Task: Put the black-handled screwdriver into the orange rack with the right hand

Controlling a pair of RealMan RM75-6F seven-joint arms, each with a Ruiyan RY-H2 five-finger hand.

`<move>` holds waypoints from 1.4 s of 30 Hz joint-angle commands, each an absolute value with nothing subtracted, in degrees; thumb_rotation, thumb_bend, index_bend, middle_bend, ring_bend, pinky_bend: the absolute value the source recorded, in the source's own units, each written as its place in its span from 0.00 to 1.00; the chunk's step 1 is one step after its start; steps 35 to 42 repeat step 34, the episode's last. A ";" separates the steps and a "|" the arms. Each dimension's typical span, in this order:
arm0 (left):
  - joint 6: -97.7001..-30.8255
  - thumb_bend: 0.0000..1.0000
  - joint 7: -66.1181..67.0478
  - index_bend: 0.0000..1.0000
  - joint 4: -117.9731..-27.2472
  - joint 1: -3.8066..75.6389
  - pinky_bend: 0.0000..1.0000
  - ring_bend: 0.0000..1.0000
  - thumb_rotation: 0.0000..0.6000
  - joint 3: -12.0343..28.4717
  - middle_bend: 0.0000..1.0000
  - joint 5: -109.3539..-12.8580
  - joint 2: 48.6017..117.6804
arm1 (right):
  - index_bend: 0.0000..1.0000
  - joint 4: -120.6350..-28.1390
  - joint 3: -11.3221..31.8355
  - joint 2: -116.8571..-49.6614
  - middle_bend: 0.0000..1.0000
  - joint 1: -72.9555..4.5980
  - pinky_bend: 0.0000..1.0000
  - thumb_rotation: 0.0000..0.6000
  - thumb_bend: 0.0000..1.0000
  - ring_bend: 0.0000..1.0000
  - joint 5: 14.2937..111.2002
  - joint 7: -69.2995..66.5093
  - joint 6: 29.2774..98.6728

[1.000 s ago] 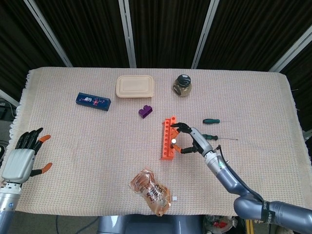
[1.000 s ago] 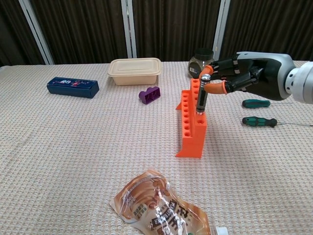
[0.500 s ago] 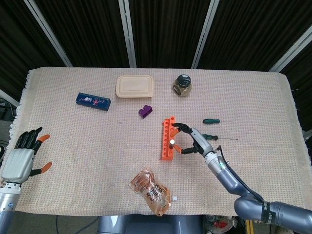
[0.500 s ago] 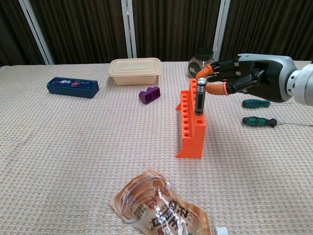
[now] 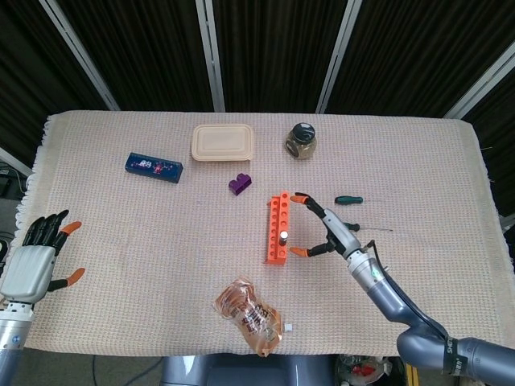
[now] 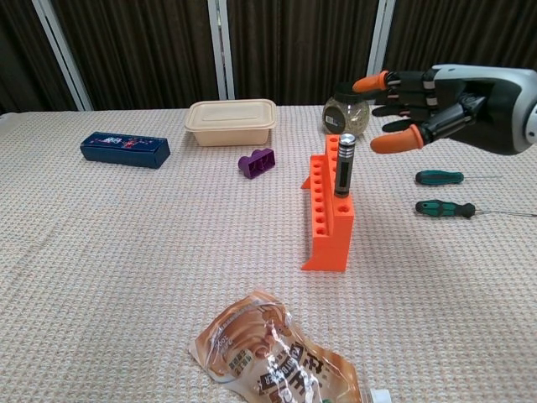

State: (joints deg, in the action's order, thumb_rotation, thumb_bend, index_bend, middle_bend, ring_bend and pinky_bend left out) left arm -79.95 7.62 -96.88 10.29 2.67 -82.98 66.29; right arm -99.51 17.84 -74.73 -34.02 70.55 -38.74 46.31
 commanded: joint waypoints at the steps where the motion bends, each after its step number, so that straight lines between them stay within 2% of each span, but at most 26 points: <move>1: -79.72 0.19 7.65 0.17 -96.88 10.31 0.00 0.00 1.00 2.48 0.00 -83.02 66.48 | 0.12 -100.57 17.00 -72.13 0.00 -31.32 0.00 1.00 0.12 0.00 73.28 -36.31 51.13; 5: -79.87 0.19 7.80 0.17 -96.64 10.11 0.00 0.00 1.00 2.28 0.00 -83.11 66.73 | 0.14 -99.91 15.79 -71.22 0.01 -28.96 0.00 1.00 0.16 0.00 74.13 -29.72 56.65; 10: -80.22 0.19 7.81 0.16 -96.24 9.68 0.00 0.00 1.00 2.05 0.00 -82.99 66.99 | 0.17 -97.58 13.84 -71.65 0.04 -24.61 0.00 1.00 0.22 0.00 74.29 -16.72 66.92; 13: -80.61 0.19 7.78 0.16 -96.46 9.48 0.00 0.00 1.00 2.03 0.00 -83.16 67.15 | 0.18 -95.90 11.95 -72.23 0.04 -21.62 0.00 1.00 0.23 0.00 75.21 -9.19 72.93; 22: -82.27 0.19 8.01 0.15 -97.10 8.94 0.00 0.00 1.00 1.77 0.00 -84.91 67.37 | 0.15 -89.87 5.04 -72.96 0.00 -14.71 0.00 1.00 0.23 0.00 79.72 10.67 83.27; 28: -81.93 0.19 7.38 0.14 -97.58 8.66 0.00 0.00 1.00 1.11 0.00 -85.33 67.13 | 0.13 -89.80 3.54 -73.50 0.00 -11.82 0.00 1.00 0.23 0.00 80.02 15.47 85.97; 42: -81.15 0.19 6.84 0.15 -97.97 8.83 0.00 0.00 1.00 0.79 0.00 -85.60 66.76 | 0.13 -91.22 3.27 -72.47 0.00 -10.47 0.00 1.00 0.23 0.00 78.61 16.23 85.23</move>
